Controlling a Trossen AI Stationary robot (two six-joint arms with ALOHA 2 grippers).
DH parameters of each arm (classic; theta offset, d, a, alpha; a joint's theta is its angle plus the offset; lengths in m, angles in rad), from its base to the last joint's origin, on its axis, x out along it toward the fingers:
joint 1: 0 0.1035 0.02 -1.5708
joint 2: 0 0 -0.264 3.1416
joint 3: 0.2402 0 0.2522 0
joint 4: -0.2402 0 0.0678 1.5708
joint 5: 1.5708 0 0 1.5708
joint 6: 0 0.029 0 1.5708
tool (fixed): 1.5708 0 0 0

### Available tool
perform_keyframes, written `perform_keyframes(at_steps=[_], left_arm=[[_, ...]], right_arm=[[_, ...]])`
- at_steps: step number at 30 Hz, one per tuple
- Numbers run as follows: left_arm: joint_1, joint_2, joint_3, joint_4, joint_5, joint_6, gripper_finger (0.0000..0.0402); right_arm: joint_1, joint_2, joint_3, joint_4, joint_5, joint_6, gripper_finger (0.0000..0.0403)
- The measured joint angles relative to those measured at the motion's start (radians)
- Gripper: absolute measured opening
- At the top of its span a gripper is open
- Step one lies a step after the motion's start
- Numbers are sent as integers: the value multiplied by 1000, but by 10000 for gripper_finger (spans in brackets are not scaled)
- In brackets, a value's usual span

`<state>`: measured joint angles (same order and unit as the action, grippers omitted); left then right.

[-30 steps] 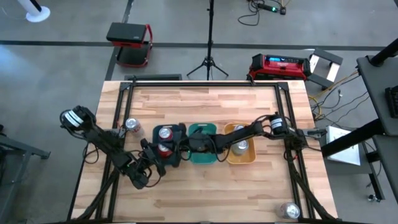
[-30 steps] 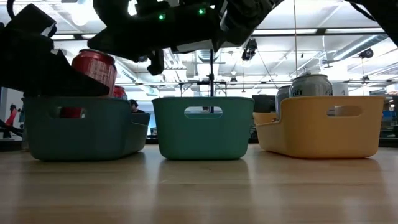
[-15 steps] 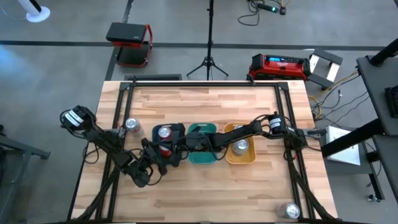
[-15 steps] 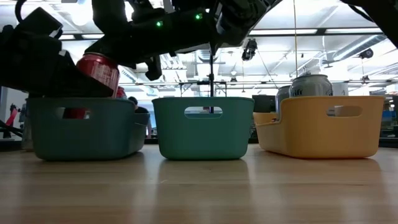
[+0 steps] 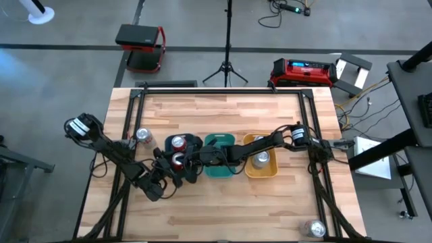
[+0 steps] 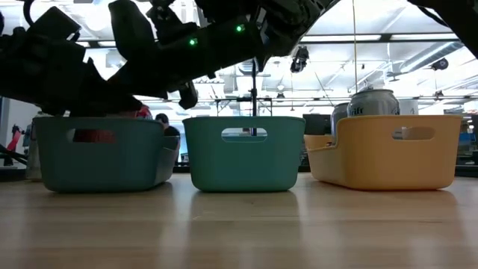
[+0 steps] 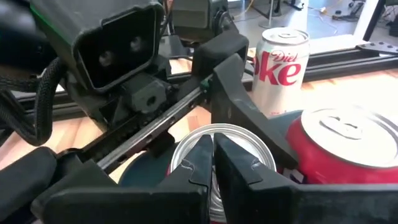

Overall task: Sort soda cans
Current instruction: Put the orange soda can into the blue bin

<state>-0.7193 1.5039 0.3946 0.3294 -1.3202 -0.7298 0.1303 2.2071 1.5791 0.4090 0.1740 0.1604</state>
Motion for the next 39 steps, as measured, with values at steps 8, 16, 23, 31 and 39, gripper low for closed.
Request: perform_keyframes(at_steps=[8, 16, 23, 31, 39], left_arm=[[0, -67, 0, -6, 2, 63, 340], [0, -175, 0, -30, 4, 142, 340], [-3, -334, 0, -55, 55, 267, 340], [-3, -553, 31, -418, 310, 147, 340], [-7, -582, 312, -1132, 649, -173, 339]], right_arm=[[1, -9, 9, -8, 2, -20, 12], [5, -11, 59, -9, 10, -59, 12], [26, -65, 93, -29, 29, -148, 12], [104, -267, 84, -248, 233, -268, 12], [195, -424, 27, -449, 398, -227, 12]])
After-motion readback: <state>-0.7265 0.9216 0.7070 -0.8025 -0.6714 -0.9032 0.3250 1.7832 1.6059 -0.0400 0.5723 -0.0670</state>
